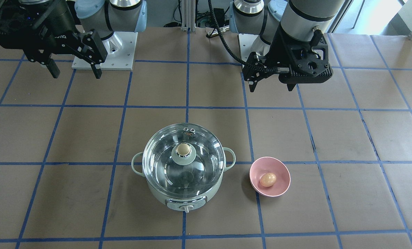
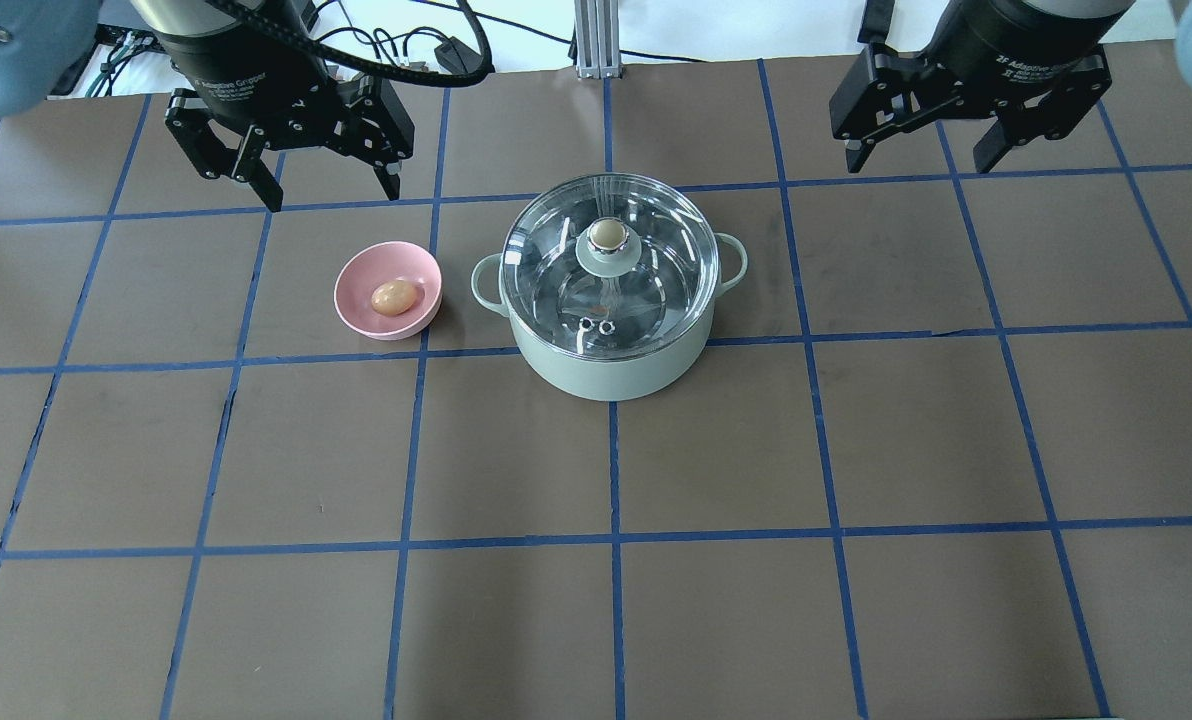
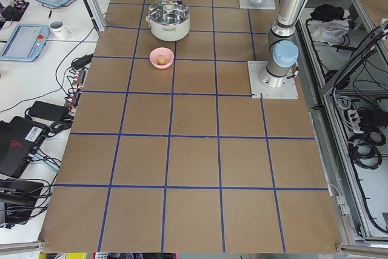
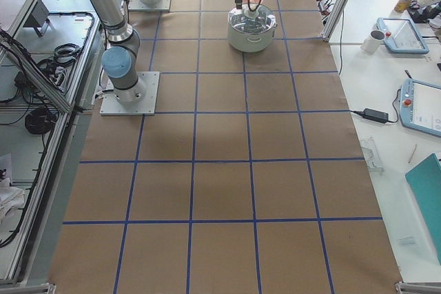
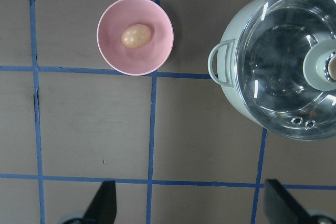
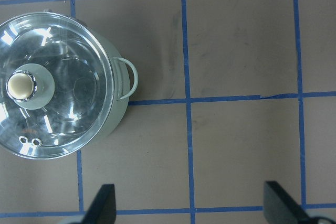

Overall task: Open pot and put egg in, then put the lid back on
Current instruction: 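Move the left gripper over the pink bowl while the right gripper nears the lid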

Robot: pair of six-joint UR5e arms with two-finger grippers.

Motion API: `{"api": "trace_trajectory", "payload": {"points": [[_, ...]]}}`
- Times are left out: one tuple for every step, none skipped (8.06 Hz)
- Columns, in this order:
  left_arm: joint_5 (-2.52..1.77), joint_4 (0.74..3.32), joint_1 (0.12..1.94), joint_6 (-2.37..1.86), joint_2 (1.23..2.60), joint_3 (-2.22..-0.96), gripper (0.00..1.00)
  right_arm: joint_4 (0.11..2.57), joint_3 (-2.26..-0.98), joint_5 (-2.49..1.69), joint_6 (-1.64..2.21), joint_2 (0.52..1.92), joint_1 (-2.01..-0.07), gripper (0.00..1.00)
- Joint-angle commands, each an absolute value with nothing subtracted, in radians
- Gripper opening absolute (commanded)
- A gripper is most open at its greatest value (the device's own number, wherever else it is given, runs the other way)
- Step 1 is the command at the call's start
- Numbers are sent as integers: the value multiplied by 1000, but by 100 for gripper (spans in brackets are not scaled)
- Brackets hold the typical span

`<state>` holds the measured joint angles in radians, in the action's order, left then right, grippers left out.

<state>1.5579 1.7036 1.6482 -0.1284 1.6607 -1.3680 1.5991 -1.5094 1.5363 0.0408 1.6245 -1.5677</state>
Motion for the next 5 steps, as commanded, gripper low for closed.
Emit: {"api": "trace_trajectory", "payload": {"points": [[1557, 1695, 1643, -110, 1661, -1370, 100, 1605, -1509, 1542, 43, 1621, -1568, 100], [1555, 1666, 1632, -83, 1670, -1373, 100, 1624, -1509, 1526, 49, 1600, -1568, 100], [1555, 1642, 1629, -60, 1698, -1381, 100, 1629, -1509, 1529, 49, 1565, -1568, 100], [1560, 1616, 1623, -29, 1742, -1400, 100, 1628, -1506, 1538, 51, 1546, -1569, 100], [1560, 1535, 1602, 50, 1799, -1419, 100, 1634, -1506, 1528, 54, 1546, -1569, 100]]}}
